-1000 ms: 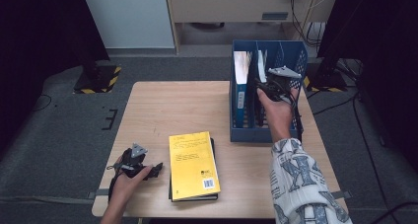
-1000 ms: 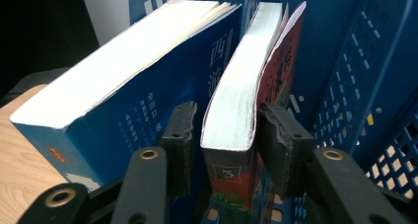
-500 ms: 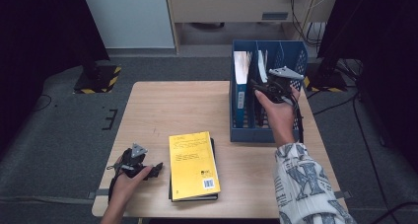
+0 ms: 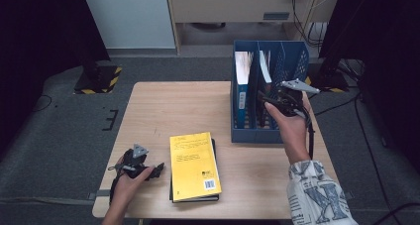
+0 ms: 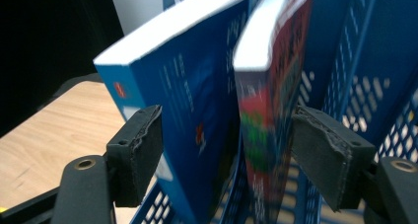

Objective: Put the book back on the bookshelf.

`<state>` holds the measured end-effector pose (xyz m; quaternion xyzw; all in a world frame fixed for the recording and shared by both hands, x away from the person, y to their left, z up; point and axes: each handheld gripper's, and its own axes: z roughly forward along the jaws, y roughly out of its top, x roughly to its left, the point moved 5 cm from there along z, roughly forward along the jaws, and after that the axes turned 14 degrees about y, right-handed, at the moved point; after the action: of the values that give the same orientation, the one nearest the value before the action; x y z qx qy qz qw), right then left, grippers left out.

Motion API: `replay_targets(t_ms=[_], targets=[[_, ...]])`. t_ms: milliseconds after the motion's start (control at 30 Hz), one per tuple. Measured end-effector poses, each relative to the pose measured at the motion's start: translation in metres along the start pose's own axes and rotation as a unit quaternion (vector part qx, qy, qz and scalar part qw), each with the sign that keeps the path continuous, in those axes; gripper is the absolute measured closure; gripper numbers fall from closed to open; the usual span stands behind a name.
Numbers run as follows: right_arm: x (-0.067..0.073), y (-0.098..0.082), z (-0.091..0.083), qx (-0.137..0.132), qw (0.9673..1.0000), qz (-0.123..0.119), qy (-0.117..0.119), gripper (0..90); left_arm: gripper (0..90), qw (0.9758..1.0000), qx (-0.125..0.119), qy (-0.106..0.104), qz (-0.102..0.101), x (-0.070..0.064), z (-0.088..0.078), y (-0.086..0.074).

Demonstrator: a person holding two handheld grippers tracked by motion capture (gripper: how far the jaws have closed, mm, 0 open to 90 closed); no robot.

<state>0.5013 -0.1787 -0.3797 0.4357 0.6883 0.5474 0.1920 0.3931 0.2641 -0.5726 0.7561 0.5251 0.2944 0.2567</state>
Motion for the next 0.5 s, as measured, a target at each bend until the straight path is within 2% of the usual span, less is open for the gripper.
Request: replay_targets(t_ms=[33, 167, 367, 500], targets=[[0.0, -0.002, -0.002, 0.001, 1.0, 0.006, 0.001, 27.4, 0.0, 1.0, 0.0, 0.0, 0.0, 0.0, 0.0, 0.0], [0.001, -0.009, -0.008, -0.002, 1.0, 0.003, 0.006, 26.2, 0.0, 1.0, 0.0, 0.001, -0.003, 0.0, 0.0, 0.0], [0.009, -0.019, -0.011, 0.007, 0.9997, -0.017, 0.016, 21.9, 0.0, 1.0, 0.001, 0.003, -0.005, -0.001, 0.0, 0.0], [0.016, -0.031, -0.012, 0.036, 0.9985, -0.034, 0.021, 19.3, 0.0, 1.0, 0.0, 0.004, -0.005, -0.001, 0.0, 0.0]])
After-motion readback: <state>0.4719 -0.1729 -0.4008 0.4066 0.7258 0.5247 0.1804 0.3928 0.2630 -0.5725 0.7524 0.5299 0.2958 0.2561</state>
